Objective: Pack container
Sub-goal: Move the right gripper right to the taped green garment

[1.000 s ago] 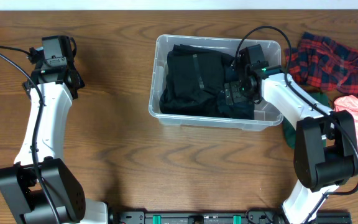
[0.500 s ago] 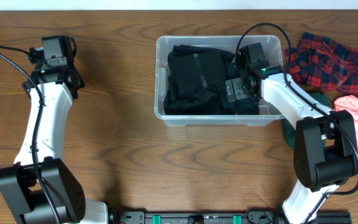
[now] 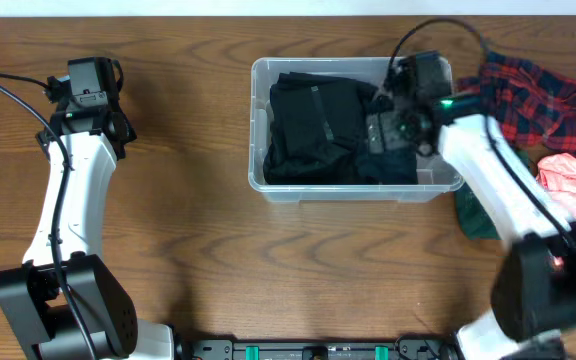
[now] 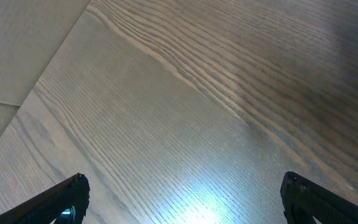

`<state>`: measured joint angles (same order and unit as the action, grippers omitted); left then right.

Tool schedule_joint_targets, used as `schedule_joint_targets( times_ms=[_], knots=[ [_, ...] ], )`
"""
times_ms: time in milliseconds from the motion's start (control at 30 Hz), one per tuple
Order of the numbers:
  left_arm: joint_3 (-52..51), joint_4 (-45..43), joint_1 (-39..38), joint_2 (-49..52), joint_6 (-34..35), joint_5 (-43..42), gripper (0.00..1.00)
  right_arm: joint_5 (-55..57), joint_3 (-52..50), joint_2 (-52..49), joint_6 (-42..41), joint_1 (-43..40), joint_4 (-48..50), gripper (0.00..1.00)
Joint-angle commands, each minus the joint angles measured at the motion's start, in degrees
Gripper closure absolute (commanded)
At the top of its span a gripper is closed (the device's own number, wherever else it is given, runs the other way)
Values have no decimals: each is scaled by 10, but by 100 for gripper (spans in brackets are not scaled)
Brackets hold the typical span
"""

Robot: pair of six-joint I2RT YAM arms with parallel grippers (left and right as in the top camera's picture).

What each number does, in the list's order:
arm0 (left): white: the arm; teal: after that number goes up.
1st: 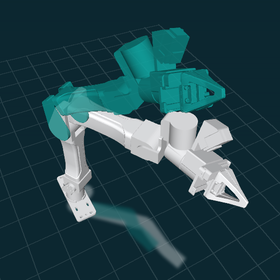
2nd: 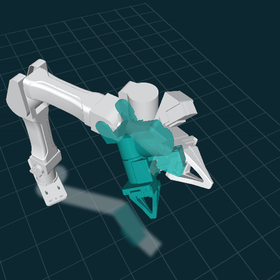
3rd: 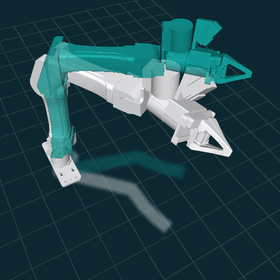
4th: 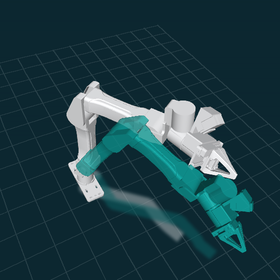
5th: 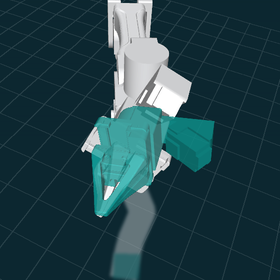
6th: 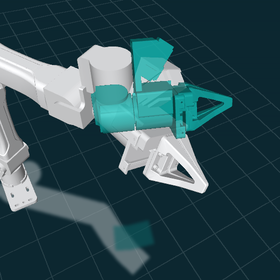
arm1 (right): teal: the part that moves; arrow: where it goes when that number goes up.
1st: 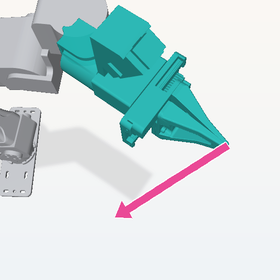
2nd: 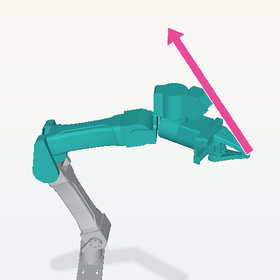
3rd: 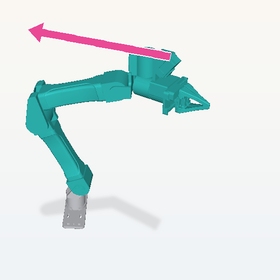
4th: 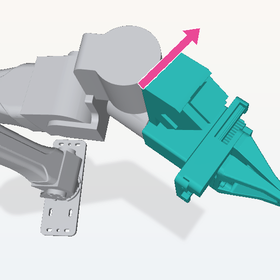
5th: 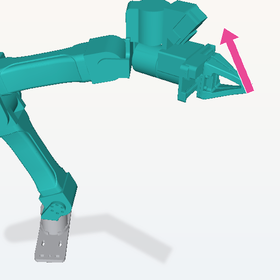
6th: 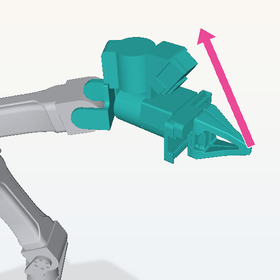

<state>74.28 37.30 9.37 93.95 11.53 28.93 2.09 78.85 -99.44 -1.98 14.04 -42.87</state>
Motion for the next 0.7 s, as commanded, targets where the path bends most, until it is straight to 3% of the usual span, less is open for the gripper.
schedule_joint_targets(
  times_ms=[0,233,467,667],
  knots=[
    [8,2,2,-7,-6,9,2,-1,18,64,-26,-25,-14,1],
    [8,2,2,-7,-6,9,2,0,16,93,-117,-167,-83,1],
    [8,2,2,-7,-6,9,2,0,-3,68,-139,-309,-123,1],
    [8,2,2,-7,-6,9,2,-13,-61,49,-162,-372,-103,1]
  ],
)
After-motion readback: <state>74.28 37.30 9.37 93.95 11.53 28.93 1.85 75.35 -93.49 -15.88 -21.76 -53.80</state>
